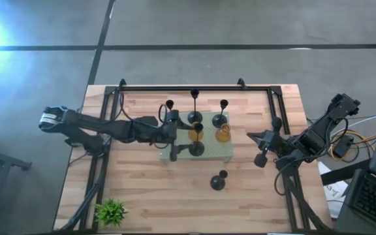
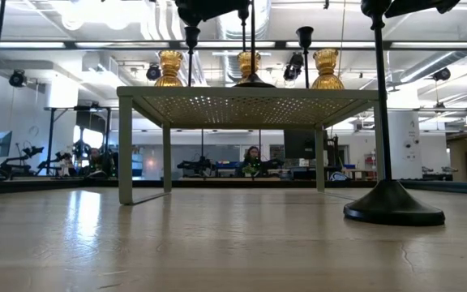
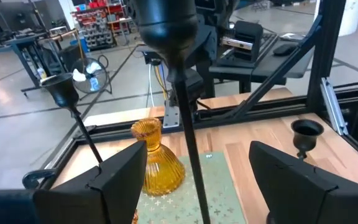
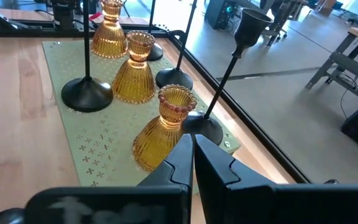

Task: Pick & Place candle stick holders
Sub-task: Put the black candle holder on the shelf

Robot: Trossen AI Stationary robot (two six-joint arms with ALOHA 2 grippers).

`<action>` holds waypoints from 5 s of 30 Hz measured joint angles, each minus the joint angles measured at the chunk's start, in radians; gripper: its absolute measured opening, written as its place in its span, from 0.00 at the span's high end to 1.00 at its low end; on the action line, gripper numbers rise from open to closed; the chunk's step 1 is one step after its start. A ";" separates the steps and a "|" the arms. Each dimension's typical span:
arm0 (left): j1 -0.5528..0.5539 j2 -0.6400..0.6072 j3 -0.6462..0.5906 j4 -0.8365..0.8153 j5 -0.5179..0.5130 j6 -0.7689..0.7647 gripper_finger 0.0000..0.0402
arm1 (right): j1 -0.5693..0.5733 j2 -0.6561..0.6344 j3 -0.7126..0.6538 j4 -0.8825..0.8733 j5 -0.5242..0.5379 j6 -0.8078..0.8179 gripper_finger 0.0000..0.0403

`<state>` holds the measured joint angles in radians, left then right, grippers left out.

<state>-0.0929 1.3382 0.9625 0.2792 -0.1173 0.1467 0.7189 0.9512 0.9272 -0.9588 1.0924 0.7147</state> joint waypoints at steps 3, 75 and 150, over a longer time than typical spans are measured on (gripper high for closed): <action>0.003 0.011 0.014 0.001 0.000 0.000 0.29 | 0.000 0.000 0.000 0.000 0.000 0.000 0.98; 0.005 -0.071 0.065 -0.287 -0.061 -0.176 0.85 | 0.000 0.000 -0.038 0.001 0.010 0.039 0.98; 0.006 -0.650 -0.028 -0.840 -0.158 -0.277 0.44 | 0.100 0.376 -0.246 0.578 -0.308 0.077 0.69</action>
<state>-0.0872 0.6882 0.9340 -0.5613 -0.2757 -0.1298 0.8193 1.3274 0.6815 -0.3807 0.7843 0.7921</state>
